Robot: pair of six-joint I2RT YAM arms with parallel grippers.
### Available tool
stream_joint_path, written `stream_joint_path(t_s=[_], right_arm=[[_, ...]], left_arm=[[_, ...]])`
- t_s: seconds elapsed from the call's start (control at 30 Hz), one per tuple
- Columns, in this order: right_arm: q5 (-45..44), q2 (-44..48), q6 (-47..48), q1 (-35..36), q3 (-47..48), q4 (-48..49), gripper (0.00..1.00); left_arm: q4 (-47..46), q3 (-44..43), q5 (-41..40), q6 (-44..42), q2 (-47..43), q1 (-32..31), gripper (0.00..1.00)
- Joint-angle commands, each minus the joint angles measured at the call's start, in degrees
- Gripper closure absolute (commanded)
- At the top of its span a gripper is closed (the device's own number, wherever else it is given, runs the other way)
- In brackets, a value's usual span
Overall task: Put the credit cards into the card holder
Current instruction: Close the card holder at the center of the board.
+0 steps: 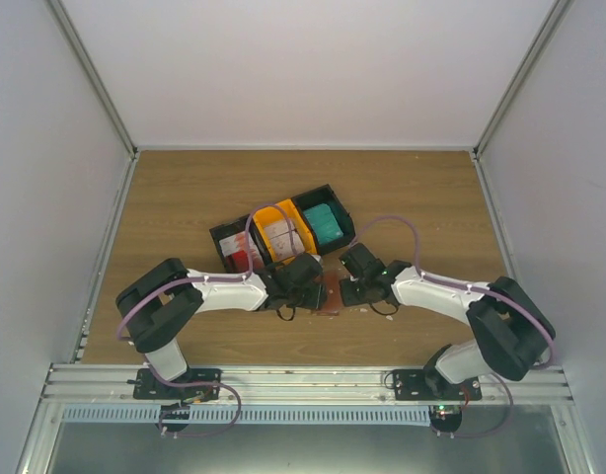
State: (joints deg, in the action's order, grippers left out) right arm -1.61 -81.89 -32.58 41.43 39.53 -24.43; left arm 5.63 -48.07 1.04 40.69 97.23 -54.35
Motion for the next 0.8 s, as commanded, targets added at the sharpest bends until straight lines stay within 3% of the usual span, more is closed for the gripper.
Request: stream_joint_path(t_s=[0.0,0.2,0.4,0.47,0.6,0.77], right_arm=[[-4.19,-1.92,-0.43,2.05,1.15,-0.57,0.56],[-18.53,-1.97,-9.4,2.6,3.56,-9.39,0.62],[-24.21,1.11,-15.24,2.6,4.54,-14.63,0.63],[-22.0,2.69,-12.3,2.58,4.38,-12.7,0.61],[-7.98,6.08,-1.69,2.59,0.86,-2.1,0.57],[-3.42,4.38,0.51,2.59,-0.95,-1.29,0.61]], left_arm=[[3.05,-1.29,-3.96,-0.42,2.6,-0.93,0.53],[4.93,-1.36,-5.48,-0.01,3.18,-1.05,0.56],[4.76,-1.14,-5.35,-0.05,3.21,-1.16,0.57],[4.66,-1.23,-5.06,-0.12,3.15,-1.19,0.57],[4.04,-1.19,-4.83,-0.56,2.72,-1.2,0.58],[4.64,-1.19,-5.64,-0.26,3.44,-1.16,0.65]])
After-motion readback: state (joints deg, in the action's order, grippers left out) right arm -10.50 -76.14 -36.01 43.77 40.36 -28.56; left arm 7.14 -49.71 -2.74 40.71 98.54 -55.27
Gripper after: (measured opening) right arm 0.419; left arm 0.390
